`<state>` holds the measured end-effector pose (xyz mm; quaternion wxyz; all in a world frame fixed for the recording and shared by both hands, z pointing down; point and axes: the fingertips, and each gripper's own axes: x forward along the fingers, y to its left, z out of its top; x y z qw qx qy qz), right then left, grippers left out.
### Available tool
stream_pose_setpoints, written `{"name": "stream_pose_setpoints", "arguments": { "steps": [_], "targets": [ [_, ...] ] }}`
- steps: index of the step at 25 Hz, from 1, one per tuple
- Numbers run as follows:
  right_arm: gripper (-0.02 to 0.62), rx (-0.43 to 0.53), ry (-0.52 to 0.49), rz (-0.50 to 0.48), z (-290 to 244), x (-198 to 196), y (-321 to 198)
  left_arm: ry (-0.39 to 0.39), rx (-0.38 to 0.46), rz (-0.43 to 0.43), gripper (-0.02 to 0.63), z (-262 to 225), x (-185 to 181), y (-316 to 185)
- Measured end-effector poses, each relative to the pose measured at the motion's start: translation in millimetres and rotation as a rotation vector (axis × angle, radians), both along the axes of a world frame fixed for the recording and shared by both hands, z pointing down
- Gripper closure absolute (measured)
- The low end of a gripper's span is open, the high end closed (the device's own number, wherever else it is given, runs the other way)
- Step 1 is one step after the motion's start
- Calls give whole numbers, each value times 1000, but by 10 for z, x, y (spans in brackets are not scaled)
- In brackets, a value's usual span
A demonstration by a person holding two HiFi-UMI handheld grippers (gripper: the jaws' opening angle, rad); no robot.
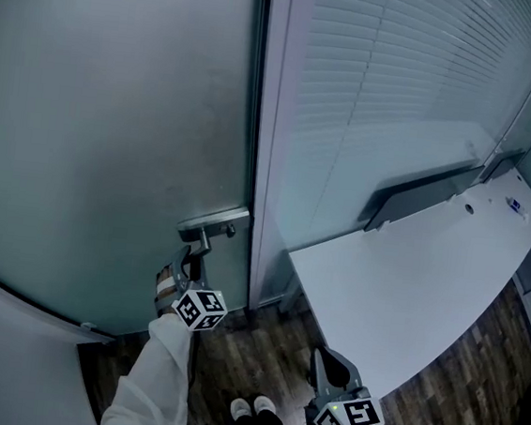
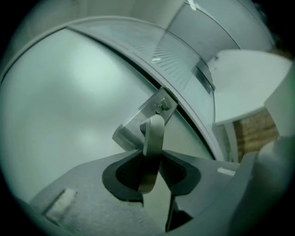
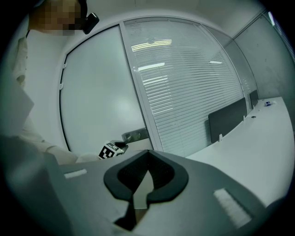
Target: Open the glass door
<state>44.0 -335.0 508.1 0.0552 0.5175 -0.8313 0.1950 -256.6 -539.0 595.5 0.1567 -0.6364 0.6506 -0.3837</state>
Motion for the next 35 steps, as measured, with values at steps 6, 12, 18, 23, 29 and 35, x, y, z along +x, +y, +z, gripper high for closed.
{"name": "stream_pose_setpoints", "arguments": {
  "steps": [6, 12, 18, 23, 29, 35],
  "targets": [
    [592, -11, -9, -16, 45, -33, -22, 115, 2, -19, 506, 55, 29, 10],
    [592, -16, -17, -18, 80, -65, -36, 102, -1, -1, 506, 77, 48, 45],
    [592, -23, -28, -4, 64, -22, -32, 97, -2, 9, 506, 58, 108, 122],
    [592, -18, -33, -13, 48, -84, 7, 88, -1, 23, 507, 61, 145, 205],
    [592, -22, -37, -16, -7, -113, 85, 82, -3, 33, 508, -16, 174, 324],
    [592, -24, -38, -18, 62, -130, 110, -7, -17, 47, 508, 13, 191, 402]
  ]
}}
